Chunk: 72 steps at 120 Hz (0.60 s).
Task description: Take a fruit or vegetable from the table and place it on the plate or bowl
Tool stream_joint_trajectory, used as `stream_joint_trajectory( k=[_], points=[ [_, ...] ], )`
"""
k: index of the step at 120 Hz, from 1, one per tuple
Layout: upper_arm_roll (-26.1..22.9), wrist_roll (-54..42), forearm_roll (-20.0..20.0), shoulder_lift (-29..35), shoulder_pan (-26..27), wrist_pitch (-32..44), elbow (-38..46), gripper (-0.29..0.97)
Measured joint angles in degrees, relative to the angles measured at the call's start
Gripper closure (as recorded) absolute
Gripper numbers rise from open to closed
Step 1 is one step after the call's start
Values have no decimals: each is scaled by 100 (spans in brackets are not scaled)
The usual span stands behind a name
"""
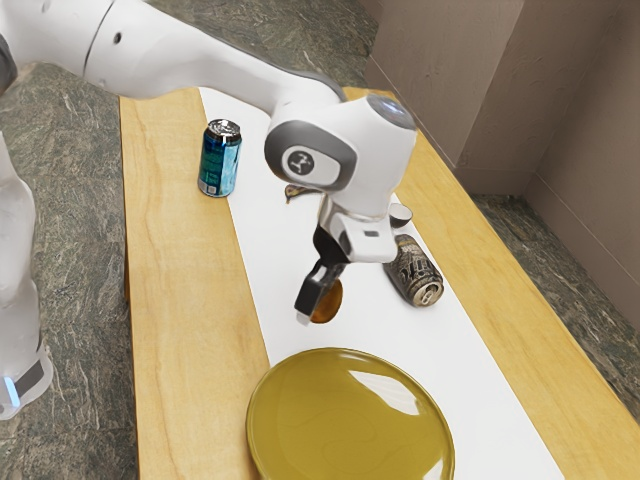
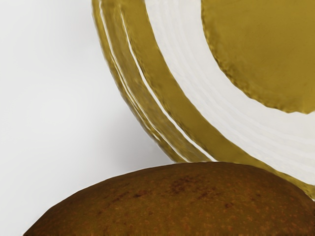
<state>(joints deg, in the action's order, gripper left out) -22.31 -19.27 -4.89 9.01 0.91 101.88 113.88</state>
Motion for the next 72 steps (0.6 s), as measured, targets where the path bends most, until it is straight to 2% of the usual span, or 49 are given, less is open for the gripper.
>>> stream_joint_trajectory(
  k=[10,29,40,52,72],
  points=[
    [-449,132,-43,-11,15,-50,-120,21],
    [-1007,364,-120,-65,42,-14,-165,21],
    [-1124,480,-179,-78,49,20,-167,21],
    [-1300,579,-220,-111,44,86,-201,8],
    [-1374,711,-242,-271,39,150,-436,3]
  ],
)
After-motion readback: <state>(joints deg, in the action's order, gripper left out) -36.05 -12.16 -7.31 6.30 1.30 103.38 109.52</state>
